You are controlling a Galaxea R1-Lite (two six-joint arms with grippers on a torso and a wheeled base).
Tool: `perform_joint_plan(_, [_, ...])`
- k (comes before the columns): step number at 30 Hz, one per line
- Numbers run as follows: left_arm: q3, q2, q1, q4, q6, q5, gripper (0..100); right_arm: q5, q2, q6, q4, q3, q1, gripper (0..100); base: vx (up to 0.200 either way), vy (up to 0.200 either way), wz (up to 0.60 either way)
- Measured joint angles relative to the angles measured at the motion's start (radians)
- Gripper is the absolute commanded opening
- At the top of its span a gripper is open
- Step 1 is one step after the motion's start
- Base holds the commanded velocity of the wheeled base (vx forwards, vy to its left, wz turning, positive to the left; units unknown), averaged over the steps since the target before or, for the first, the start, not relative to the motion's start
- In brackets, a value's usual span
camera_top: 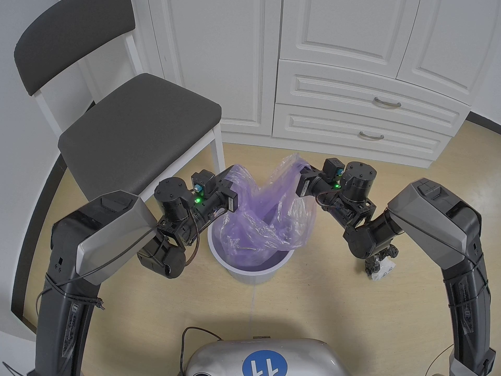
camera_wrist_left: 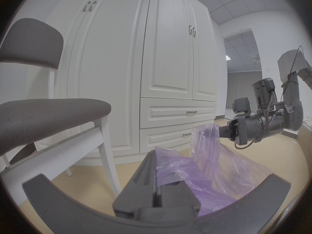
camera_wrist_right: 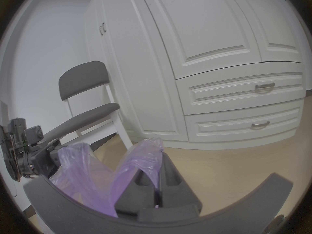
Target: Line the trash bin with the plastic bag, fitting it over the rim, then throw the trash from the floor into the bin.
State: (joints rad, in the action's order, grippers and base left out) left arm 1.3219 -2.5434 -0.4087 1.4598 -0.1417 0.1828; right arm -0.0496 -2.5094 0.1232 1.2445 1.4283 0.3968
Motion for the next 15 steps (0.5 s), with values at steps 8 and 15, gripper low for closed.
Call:
perform_joint_plan(8, [-0.105,0.006,-0.006,0.056,-0.005,-0.015,0,0.001,0.002,0.004,0.056,-0.101,0.037,0,0.000,0.000,0.00])
perform_joint_plan(15, [-0.380,0.096,-0.014,0.075,-0.010,-0.027,0,0.016,0.006,0.001,0.084,-0.209,0.120,0,0.000,0.000,0.00])
